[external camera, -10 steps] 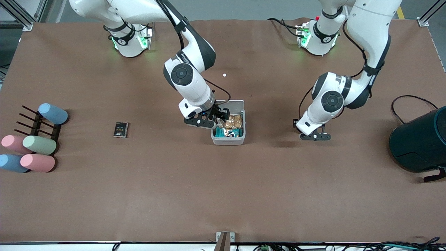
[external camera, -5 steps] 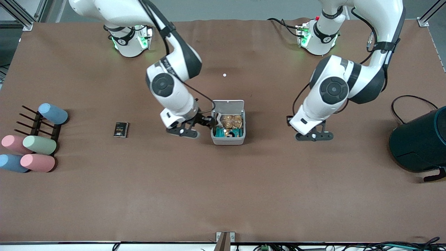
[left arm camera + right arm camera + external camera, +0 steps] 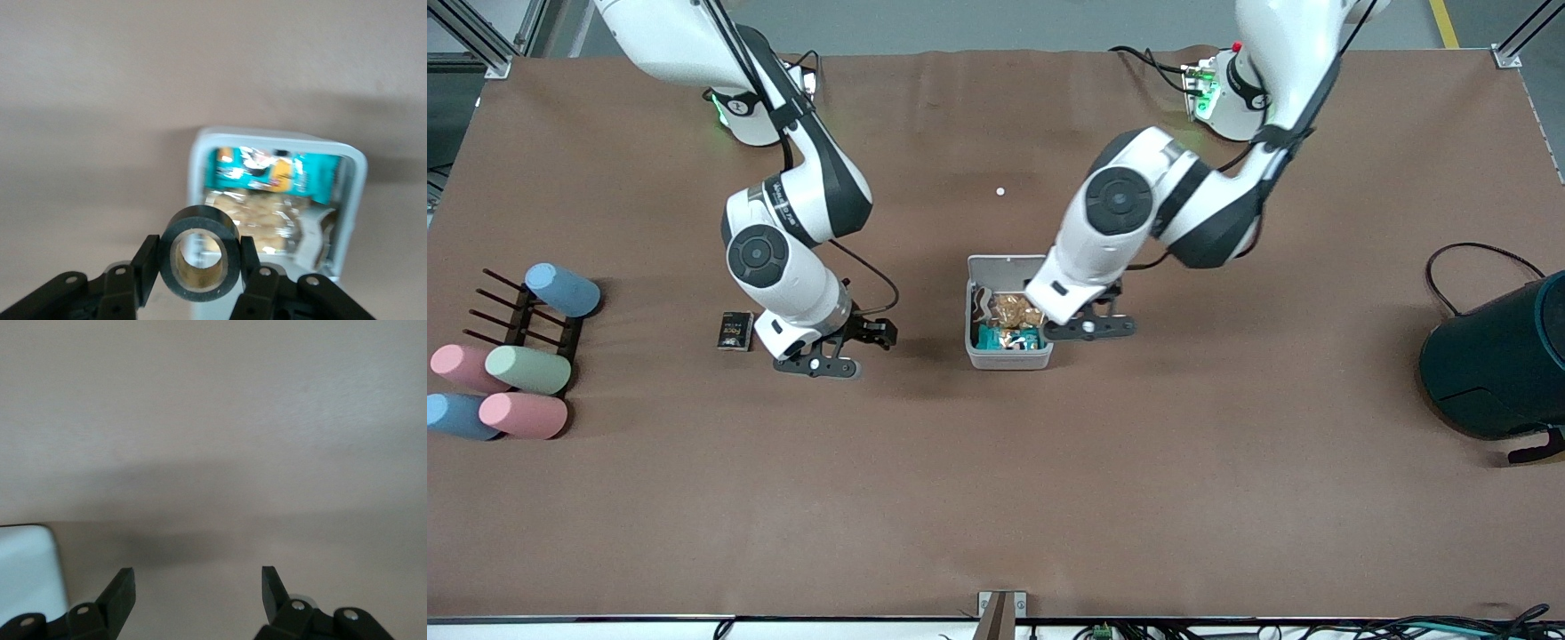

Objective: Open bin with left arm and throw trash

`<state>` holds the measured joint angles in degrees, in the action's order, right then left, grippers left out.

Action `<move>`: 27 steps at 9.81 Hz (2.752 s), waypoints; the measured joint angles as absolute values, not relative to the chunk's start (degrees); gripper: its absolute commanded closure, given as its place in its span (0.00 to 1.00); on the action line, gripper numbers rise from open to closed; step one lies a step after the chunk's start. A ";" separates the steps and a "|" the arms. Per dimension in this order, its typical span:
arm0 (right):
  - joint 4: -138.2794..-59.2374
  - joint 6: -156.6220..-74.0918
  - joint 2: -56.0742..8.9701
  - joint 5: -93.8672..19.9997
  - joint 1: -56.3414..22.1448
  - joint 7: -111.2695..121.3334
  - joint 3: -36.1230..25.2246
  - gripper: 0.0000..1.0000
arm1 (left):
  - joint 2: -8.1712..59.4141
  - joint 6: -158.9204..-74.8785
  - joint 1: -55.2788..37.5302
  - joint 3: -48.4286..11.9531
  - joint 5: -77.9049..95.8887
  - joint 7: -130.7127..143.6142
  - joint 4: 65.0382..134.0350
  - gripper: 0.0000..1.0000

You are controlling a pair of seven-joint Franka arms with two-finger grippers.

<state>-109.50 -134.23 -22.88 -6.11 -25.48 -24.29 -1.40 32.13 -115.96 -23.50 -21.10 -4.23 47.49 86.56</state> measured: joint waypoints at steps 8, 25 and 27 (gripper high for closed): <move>-125.09 -143.36 -18.41 -4.91 -8.25 -9.09 -1.53 0.00 | 40.35 -118.93 -30.20 -17.64 -7.89 52.01 80.93 0.71; -134.96 -159.83 -22.14 1.92 -2.75 3.47 -1.37 0.42 | 23.28 -98.46 -13.39 -17.70 -8.40 46.98 76.04 0.00; -134.90 -159.81 -22.04 1.99 -2.54 3.78 -1.11 0.58 | 18.01 -95.37 -9.03 -17.72 -7.94 44.27 76.14 0.00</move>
<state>-134.90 -159.81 -22.04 1.99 -2.54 3.78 -1.11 18.01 -95.37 -9.03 -17.72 -7.94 44.27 76.14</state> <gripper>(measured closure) 0.458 0.000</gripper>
